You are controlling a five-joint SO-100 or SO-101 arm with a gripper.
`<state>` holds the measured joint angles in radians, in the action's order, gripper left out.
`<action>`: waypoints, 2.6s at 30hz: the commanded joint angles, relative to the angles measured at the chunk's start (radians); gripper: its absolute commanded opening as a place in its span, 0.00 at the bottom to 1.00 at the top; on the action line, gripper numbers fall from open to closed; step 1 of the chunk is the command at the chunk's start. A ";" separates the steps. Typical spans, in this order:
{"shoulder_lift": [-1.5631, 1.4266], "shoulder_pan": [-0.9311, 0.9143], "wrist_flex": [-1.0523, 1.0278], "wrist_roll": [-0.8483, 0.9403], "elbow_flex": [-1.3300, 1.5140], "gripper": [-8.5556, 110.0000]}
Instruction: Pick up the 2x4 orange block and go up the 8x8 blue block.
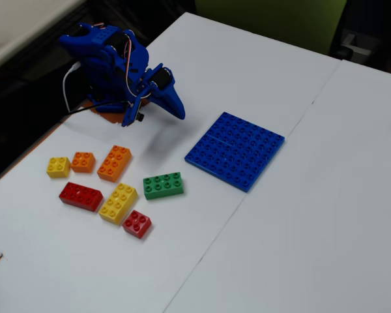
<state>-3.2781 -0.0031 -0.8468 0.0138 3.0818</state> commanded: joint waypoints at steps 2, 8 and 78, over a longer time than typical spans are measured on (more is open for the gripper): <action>-0.043 0.008 0.021 -0.003 0.008 0.07; -0.043 0.008 0.021 -0.003 0.008 0.07; 1.324 -0.959 -0.236 1.477 -1.057 0.27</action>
<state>-1.9865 -0.9526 -1.1014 1.4864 2.0816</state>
